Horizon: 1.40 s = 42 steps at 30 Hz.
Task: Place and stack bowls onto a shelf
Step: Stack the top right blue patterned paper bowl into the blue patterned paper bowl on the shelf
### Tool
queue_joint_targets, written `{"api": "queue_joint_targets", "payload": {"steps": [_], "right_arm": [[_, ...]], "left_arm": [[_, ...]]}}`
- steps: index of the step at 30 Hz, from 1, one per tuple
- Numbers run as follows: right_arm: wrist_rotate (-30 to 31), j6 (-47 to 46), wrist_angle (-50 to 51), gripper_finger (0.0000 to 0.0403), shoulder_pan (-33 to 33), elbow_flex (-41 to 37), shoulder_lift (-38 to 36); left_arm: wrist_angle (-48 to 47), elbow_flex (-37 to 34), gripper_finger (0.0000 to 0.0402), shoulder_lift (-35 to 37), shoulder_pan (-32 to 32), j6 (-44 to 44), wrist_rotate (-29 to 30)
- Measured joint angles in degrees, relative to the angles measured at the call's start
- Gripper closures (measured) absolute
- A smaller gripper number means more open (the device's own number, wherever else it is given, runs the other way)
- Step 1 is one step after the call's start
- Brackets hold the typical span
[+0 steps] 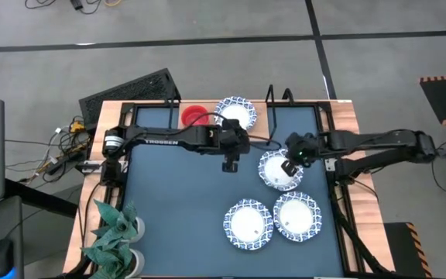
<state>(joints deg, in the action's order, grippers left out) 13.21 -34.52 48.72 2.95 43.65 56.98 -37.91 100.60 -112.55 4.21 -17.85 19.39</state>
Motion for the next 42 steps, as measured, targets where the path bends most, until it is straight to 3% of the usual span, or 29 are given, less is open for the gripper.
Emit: {"api": "queue_joint_targets", "payload": {"steps": [7, 12, 18, 22, 26, 29, 36, 42], "right_arm": [[0.90, -1.66, -6.43, 0.0359, -4.07, -1.78, 9.14], [0.61, 0.21, -11.74, 0.0366, -5.90, -1.87, 18.55], [-7.10, 8.14, -26.36, 0.0377, -5.72, -1.87, 27.74], [-10.26, 15.16, -32.62, 0.0371, -4.83, 1.03, 29.51], [-9.81, 22.68, -34.34, 0.0361, -4.69, 5.05, 27.62], [-5.78, 25.32, -33.48, 0.0361, -4.61, 7.01, 24.71], [-2.38, 21.95, -17.35, 0.0370, -2.94, 8.51, 12.30], [-0.17, 13.49, -5.43, 0.0373, -2.41, 8.51, -0.58]], "left_arm": [[-0.73, 0.02, 0.0246, 0.04, -0.17, 0.69, 4.08], [-3.46, 0.02, 0.0246, 0.30, -0.84, 0.75, 6.92], [-8.26, 0.02, 0.0246, 2.48, -1.27, 0.28, 13.39], [-10.55, 0.02, 0.0246, 5.37, -1.27, 1.31, 16.30], [-11.05, 0.02, 0.0246, 8.83, -1.27, 2.71, 18.62], [-11.20, 0.02, 0.0246, 10.93, -1.14, 3.70, 18.32], [-11.18, 0.03, 0.0246, 12.22, 0.90, 5.94, 2.50], [0.66, -5.94, 0.0246, 12.17, 1.60, 5.17, -3.62]]}}
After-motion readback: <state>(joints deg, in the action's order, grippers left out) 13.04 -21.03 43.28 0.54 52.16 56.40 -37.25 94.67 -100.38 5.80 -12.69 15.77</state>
